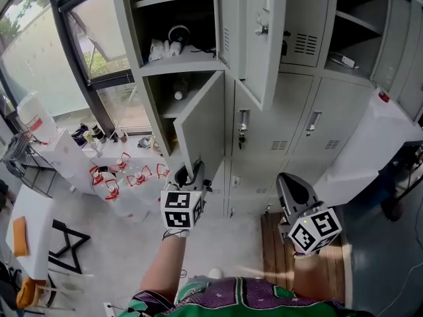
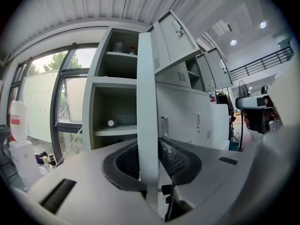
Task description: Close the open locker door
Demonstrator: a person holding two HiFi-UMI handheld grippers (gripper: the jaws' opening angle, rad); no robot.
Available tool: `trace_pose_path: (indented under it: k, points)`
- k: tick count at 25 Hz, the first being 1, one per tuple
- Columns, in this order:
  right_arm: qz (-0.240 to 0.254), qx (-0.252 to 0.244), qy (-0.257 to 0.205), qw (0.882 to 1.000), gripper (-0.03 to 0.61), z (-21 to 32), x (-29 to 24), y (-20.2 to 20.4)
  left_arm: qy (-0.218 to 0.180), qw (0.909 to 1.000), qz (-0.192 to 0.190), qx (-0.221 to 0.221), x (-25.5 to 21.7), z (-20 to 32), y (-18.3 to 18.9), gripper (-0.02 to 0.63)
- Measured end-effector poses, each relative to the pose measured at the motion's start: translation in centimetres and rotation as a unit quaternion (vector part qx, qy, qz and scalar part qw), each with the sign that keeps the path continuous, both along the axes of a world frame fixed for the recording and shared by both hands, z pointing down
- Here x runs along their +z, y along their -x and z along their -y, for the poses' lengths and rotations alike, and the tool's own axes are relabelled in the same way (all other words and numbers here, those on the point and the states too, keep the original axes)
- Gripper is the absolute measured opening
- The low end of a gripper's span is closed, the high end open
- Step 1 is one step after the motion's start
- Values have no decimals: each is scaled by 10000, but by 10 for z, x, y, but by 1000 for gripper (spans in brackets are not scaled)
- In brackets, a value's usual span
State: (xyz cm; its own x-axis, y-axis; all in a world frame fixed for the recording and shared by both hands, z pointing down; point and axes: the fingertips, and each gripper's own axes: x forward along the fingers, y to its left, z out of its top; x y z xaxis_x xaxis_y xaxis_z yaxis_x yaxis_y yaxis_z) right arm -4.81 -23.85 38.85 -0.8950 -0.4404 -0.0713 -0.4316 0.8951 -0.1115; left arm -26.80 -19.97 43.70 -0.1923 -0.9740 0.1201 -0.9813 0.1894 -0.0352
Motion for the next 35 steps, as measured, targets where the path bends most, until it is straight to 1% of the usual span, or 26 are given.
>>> trace_pose_path:
  k: [4,9,12,15,20,23,26,29,35]
  points:
    - [-10,-65,-111,9999,6,-7,0,20,-22,10000,13,-94,0,-7,26,126]
    - [-35,43,11,10000,6,-17,3,42,-66,10000,-20,-32,1,-10,52,137]
    - [-73,54,-56,9999,6,-23,1,55,-75,10000,-46,-43,2,-12,69,140]
    - [-84,150,-67,9998,6,-29,0,64,-82,9999,-112,-6,4,-12,83,146]
    - [-131,299,-115,9994,6,-41,-1,76,-89,9999,-79,55,5,-12,101,151]
    - [-209,399,-91,9989,6,-41,0,78,-134,9998,-156,38,5,-11,112,153]
    - [-267,448,-89,9986,6,-37,-1,80,-161,9996,-240,-23,7,-10,121,153]
    - [-309,376,-154,9987,6,-30,-1,87,-161,9995,-221,-168,7,-6,135,153]
    - [-267,191,-115,9994,6,-7,5,108,-124,9989,-138,-429,7,6,158,153]
